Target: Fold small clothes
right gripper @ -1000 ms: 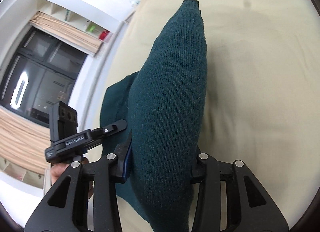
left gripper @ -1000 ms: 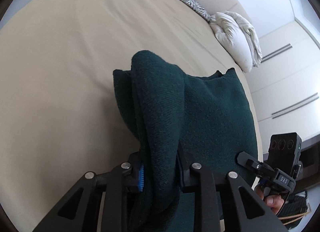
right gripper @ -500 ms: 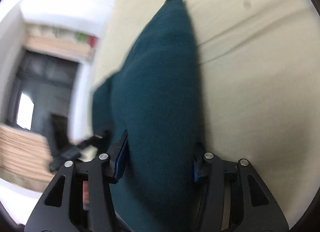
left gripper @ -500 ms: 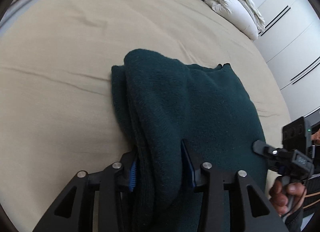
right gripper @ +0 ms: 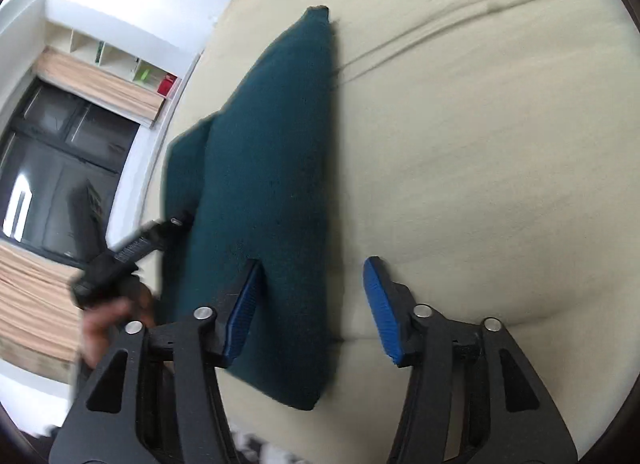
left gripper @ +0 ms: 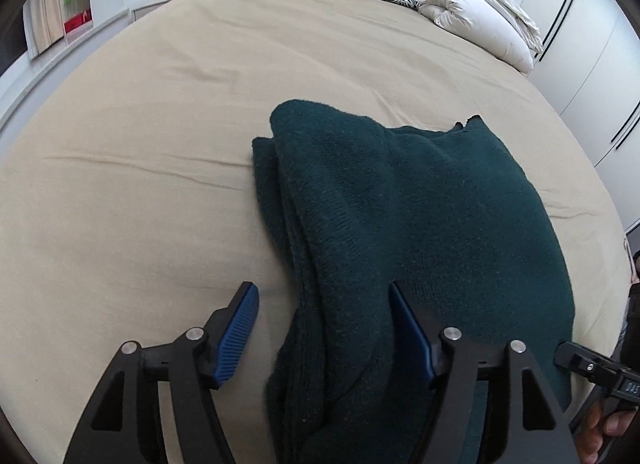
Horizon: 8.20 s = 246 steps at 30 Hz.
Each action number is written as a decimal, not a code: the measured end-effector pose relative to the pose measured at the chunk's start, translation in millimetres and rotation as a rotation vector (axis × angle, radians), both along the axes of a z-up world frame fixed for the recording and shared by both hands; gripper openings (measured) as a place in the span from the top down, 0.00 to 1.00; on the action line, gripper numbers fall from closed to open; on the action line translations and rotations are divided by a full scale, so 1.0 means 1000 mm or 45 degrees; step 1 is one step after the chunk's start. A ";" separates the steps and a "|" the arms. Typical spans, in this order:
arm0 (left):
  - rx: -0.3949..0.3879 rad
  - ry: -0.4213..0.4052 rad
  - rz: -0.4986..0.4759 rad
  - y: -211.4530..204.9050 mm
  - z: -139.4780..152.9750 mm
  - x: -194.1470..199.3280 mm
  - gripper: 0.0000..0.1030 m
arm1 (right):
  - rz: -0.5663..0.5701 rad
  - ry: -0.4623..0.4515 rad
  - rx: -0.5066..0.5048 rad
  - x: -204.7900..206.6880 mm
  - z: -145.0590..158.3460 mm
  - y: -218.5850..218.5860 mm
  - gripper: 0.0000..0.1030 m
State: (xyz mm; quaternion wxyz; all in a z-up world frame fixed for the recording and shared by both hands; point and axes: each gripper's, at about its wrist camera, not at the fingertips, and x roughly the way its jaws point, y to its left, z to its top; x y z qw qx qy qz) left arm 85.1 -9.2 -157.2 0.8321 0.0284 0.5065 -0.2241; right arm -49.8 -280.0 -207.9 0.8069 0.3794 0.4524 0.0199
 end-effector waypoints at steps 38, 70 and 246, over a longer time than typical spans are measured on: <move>-0.126 -0.180 0.138 0.029 0.028 -0.019 0.20 | 0.060 -0.129 -0.352 -0.029 0.058 0.047 0.50; -0.158 -0.307 0.165 0.012 0.065 0.000 0.14 | -0.177 -0.407 -0.671 0.007 0.117 0.041 0.24; 0.210 -0.267 0.251 0.038 0.068 -0.091 0.00 | -0.134 0.031 -0.906 -0.019 0.127 0.105 0.00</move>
